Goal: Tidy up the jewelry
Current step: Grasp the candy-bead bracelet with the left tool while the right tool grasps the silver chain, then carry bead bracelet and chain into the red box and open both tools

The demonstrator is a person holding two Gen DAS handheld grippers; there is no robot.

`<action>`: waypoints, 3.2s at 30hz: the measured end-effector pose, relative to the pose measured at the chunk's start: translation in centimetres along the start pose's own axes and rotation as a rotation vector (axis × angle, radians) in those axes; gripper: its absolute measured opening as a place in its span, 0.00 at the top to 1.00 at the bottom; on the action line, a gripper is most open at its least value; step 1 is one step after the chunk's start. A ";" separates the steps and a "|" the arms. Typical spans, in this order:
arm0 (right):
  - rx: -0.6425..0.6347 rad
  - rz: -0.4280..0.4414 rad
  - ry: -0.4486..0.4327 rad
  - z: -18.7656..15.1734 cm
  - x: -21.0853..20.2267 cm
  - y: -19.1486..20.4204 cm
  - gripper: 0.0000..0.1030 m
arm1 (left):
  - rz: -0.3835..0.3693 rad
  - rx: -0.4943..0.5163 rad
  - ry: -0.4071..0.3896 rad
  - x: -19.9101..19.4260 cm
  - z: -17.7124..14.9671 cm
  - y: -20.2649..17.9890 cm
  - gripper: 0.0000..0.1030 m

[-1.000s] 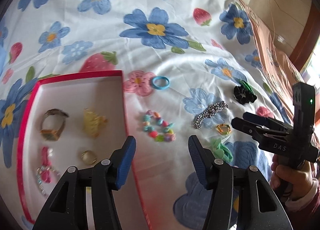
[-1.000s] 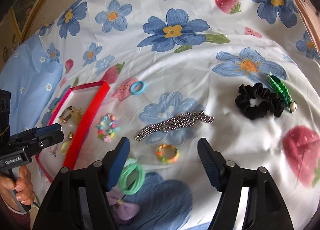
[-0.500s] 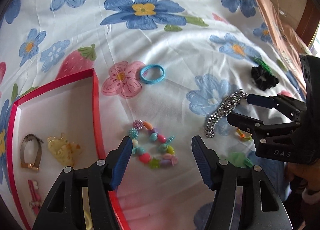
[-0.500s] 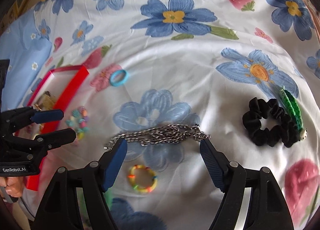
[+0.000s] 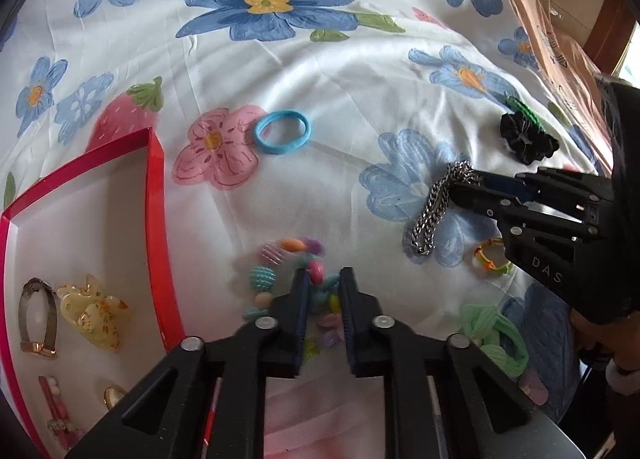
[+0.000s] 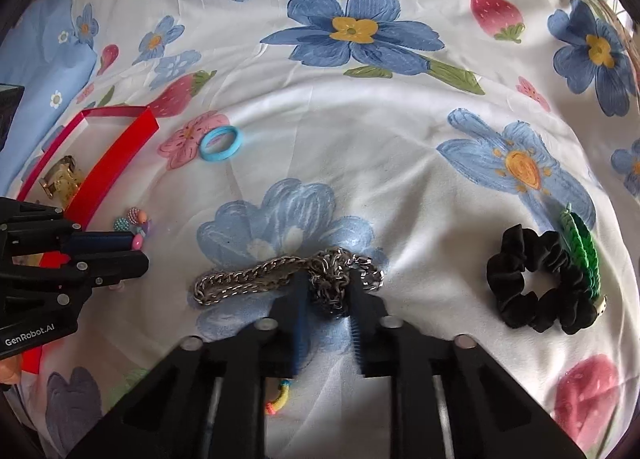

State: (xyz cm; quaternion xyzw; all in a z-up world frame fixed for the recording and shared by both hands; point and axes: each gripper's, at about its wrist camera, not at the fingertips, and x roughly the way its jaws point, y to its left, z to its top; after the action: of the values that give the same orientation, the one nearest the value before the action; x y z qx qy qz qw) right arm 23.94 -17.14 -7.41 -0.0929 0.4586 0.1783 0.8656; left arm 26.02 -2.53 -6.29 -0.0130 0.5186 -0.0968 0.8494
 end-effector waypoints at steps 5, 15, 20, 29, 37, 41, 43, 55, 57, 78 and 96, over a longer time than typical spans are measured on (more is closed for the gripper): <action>0.075 0.082 -0.022 -0.2 -1.1 -0.7 0.87 | -0.041 -0.036 -0.048 -2.0 -0.6 1.0 0.93; 0.159 0.218 -0.119 -0.4 -5.5 0.1 0.87 | -0.088 -0.099 -0.145 -7.8 -3.0 2.4 0.93; 0.159 0.253 -0.164 0.2 -7.7 1.1 0.87 | -0.089 -0.130 -0.191 -11.0 -4.9 3.5 0.93; 0.126 0.305 -0.208 1.0 -10.3 3.9 0.87 | -0.070 -0.194 -0.261 -16.1 -8.3 5.8 0.93; 0.057 0.356 -0.243 1.5 -12.6 8.0 0.87 | -0.033 -0.249 -0.285 -19.0 -11.6 7.9 0.93; 0.016 0.383 -0.239 1.8 -13.0 10.2 0.87 | -0.018 -0.280 -0.289 -19.9 -13.0 8.8 0.93; 0.002 0.401 -0.238 1.9 -13.2 11.2 0.87 | -0.011 -0.294 -0.289 -20.3 -13.7 9.1 0.93; -0.067 0.492 -0.210 1.4 -13.2 16.5 0.87 | 0.023 -0.364 -0.273 -21.6 -16.9 11.1 0.93; -0.079 0.505 -0.202 1.2 -13.1 17.3 0.87 | 0.030 -0.373 -0.272 -21.8 -17.4 11.4 0.93; -0.116 0.523 -0.074 0.0 -7.7 21.2 0.87 | 0.140 -0.421 -0.184 -18.6 -19.3 14.2 0.92; -0.172 0.444 0.038 -1.6 -2.7 22.6 0.87 | 0.155 -0.416 -0.136 -15.1 -18.7 14.5 0.85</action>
State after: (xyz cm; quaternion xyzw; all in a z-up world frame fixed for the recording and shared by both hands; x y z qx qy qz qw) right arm 12.49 2.53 -6.03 -0.0664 0.4671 0.4008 0.7853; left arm 4.94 15.87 -3.42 -0.1545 0.4682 0.0792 0.8664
